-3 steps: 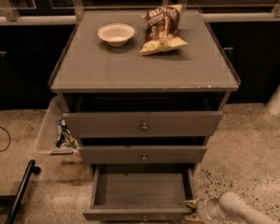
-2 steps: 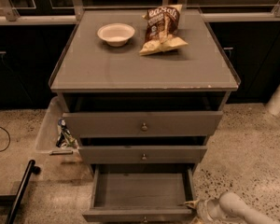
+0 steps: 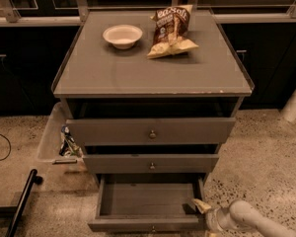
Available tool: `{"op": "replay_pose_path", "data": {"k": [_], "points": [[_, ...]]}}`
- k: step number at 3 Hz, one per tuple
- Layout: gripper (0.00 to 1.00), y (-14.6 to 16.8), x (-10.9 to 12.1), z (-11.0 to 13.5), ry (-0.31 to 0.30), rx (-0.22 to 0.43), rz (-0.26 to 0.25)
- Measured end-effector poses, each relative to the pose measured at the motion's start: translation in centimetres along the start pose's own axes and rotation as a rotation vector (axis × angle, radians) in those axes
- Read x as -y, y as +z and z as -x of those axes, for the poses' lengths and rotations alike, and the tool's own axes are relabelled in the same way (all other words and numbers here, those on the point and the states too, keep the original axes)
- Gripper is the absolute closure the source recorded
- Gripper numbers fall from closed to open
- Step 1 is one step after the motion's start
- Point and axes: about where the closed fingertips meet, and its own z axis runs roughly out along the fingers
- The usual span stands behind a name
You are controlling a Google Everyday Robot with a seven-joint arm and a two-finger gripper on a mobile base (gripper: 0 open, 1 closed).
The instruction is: Open bottom drawer
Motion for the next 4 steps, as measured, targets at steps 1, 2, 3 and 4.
{"op": "replay_pose_path", "data": {"k": [1, 2, 3, 4], "points": [[0.00, -2.5, 2.1, 2.6, -0.075, -0.005, -0.033], [0.00, -6.0, 3.8, 4.8, -0.142, 0.006, -0.065], [0.00, -10.3, 5.1, 6.4, -0.197, 0.029, -0.114], [0.00, -10.5, 5.1, 6.4, -0.201, 0.030, -0.117]]}}
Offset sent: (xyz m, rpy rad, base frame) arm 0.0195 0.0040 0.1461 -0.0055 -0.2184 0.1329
